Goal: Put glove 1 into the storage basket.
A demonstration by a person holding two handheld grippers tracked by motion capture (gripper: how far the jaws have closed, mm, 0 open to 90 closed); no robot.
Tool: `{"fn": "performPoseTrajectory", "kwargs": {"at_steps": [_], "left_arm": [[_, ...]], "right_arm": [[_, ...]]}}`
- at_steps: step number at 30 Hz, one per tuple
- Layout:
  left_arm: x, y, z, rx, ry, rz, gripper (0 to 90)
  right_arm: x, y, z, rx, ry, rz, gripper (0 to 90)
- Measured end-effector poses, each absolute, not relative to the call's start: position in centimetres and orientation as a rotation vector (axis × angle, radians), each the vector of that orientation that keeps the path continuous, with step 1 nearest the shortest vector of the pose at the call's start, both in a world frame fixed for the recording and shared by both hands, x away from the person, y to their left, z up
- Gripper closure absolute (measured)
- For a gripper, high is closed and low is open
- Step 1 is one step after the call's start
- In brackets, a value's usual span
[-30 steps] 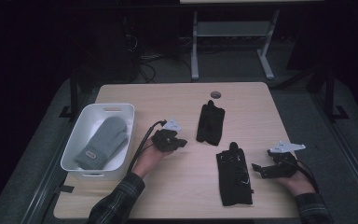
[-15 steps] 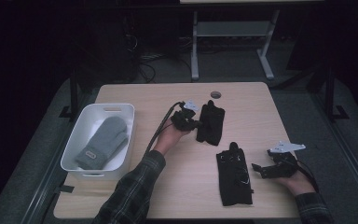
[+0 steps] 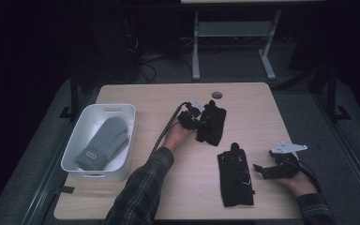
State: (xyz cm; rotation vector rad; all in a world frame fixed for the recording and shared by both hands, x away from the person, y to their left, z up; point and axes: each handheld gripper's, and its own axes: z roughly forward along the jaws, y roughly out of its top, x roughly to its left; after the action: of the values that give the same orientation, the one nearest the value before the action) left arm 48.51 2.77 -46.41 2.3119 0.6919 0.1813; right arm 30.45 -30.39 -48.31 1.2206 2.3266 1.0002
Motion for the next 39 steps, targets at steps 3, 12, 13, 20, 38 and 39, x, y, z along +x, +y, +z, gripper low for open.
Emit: {"fn": "performPoseTrajectory", "kwargs": {"at_steps": [3, 12, 13, 20, 38, 39], "left_arm": [[48.0, 3.3, -46.5, 2.296, 0.704, 0.172, 89.5], [45.6, 5.3, -46.6, 2.277, 0.701, 0.128, 89.6], [45.3, 5.5, -46.6, 2.280, 0.694, 0.127, 89.6], [42.9, 6.8, -46.6, 2.274, 0.678, 0.091, 89.6], [36.5, 10.1, -46.4, 2.291, 0.631, 0.009, 89.6], [36.1, 10.2, -46.4, 2.292, 0.631, 0.001, 89.6]], "right_arm": [[30.5, -30.4, -48.3, 1.220, 2.326, 1.001, 9.3], [30.5, -30.4, -48.3, 1.221, 2.324, 0.999, 9.3], [30.5, -30.4, -48.3, 1.221, 2.324, 0.999, 9.3], [30.5, -30.4, -48.3, 1.221, 2.324, 0.998, 9.3], [30.5, -30.4, -48.3, 1.220, 2.321, 0.999, 9.2], [30.5, -30.4, -48.3, 1.221, 2.321, 0.999, 9.2]]}}
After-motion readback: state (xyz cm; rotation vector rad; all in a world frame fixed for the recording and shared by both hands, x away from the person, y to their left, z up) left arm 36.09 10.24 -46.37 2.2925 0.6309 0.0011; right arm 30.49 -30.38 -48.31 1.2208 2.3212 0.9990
